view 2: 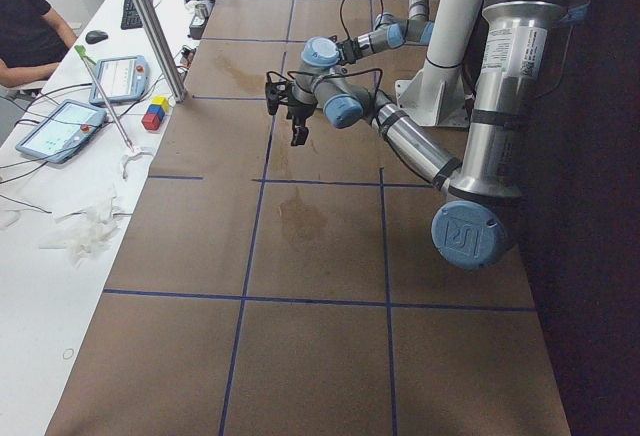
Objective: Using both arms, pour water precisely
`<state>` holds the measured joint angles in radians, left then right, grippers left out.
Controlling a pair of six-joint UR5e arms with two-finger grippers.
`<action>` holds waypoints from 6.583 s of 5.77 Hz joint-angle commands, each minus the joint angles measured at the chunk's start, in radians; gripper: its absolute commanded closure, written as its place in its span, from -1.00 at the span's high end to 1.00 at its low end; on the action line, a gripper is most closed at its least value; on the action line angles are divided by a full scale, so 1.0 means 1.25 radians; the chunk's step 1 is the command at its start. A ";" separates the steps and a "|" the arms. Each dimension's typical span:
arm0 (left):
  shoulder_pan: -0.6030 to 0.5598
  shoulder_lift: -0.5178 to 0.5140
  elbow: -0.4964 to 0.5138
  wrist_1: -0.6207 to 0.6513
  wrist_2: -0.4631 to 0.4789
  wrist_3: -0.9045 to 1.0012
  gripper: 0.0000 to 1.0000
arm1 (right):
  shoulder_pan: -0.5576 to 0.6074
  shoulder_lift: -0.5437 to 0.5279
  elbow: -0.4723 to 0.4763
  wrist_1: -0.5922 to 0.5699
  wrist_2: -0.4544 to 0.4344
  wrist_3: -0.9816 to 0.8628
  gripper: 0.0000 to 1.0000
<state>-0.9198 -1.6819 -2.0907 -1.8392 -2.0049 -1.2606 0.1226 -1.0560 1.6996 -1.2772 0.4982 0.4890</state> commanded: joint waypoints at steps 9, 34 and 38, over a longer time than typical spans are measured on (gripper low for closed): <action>0.004 -0.002 -0.001 0.000 0.026 -0.002 1.00 | 0.041 -0.351 0.318 0.003 0.036 0.658 -1.00; 0.006 -0.004 -0.012 0.000 0.025 -0.002 1.00 | 0.239 -0.552 -0.236 0.863 0.150 0.595 1.00; 0.004 -0.001 -0.019 0.001 0.025 -0.002 1.00 | 0.239 -0.625 -0.152 0.865 0.174 0.589 1.00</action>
<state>-0.9142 -1.6839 -2.1140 -1.8378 -1.9741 -1.2625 0.4229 -1.7972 1.4686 -0.1965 0.6955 1.2283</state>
